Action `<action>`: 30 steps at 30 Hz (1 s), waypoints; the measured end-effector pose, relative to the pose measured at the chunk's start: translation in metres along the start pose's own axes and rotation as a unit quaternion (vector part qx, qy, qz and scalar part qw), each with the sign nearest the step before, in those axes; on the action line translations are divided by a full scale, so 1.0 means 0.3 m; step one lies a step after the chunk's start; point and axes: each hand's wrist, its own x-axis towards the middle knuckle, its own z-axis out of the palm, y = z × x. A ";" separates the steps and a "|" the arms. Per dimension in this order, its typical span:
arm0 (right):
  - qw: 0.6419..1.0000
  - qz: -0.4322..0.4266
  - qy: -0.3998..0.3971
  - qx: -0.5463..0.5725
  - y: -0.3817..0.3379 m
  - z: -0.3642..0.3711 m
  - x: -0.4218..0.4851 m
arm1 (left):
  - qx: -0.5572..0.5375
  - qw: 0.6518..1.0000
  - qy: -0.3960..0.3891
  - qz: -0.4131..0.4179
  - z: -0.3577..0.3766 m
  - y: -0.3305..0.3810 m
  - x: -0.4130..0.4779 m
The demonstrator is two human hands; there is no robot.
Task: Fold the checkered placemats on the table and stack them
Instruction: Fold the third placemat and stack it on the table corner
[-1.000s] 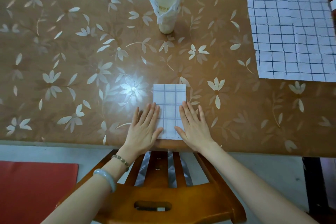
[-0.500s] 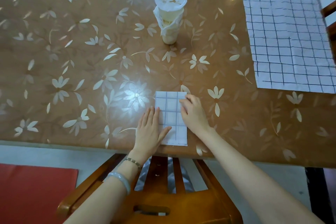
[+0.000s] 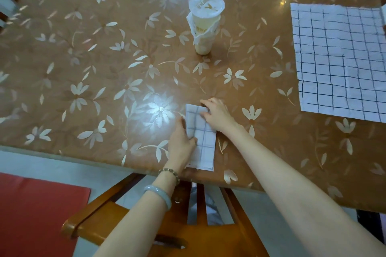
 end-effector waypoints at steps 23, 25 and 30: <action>0.852 0.230 0.146 0.446 -0.004 -0.228 -0.586 | -0.340 0.917 -0.160 -0.133 -0.253 0.065 -0.237; 0.801 0.262 0.213 0.494 -0.011 -0.185 -0.708 | -0.359 0.906 -0.178 -0.135 -0.244 0.106 -0.299; 0.677 0.302 0.353 0.571 -0.030 -0.095 -1.050 | -0.257 0.922 -0.282 -0.069 -0.172 0.148 -0.452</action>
